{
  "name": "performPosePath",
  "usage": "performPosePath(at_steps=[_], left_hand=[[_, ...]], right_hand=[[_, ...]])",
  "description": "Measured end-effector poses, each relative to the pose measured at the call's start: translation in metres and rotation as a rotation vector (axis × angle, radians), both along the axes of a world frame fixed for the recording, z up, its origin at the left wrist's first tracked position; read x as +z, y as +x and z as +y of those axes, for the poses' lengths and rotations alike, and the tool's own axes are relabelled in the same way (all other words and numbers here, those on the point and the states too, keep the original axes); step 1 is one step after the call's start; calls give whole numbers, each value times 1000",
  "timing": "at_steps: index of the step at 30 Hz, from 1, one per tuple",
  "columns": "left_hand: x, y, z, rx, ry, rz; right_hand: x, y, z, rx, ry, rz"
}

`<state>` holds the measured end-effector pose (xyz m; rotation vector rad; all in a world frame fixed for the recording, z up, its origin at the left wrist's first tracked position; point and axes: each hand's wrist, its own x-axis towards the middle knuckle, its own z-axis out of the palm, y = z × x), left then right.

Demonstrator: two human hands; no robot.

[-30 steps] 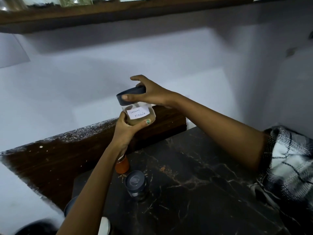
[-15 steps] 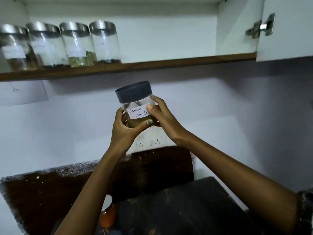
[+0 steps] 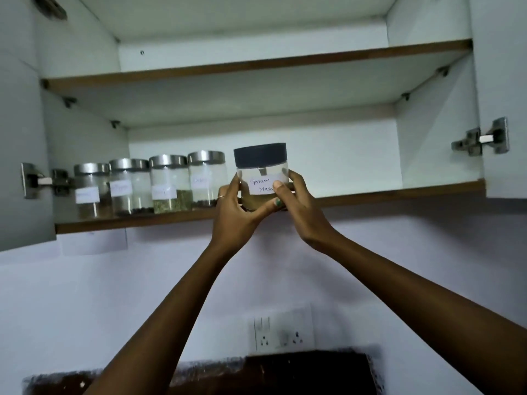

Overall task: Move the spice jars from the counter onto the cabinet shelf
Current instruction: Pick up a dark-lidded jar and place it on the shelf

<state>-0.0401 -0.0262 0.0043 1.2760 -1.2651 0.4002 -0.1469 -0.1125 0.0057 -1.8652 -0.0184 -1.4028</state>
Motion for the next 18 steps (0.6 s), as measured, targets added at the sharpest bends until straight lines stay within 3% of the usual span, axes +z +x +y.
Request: performPosePath(at_steps=[8,18], left_hand=[[16,26,-25,132,70,-38],[-13,30,-33,217,-119,-57]], right_hand=[[14,23,-27,-176,-26,104],[8,45,-32,-504,-129,224]])
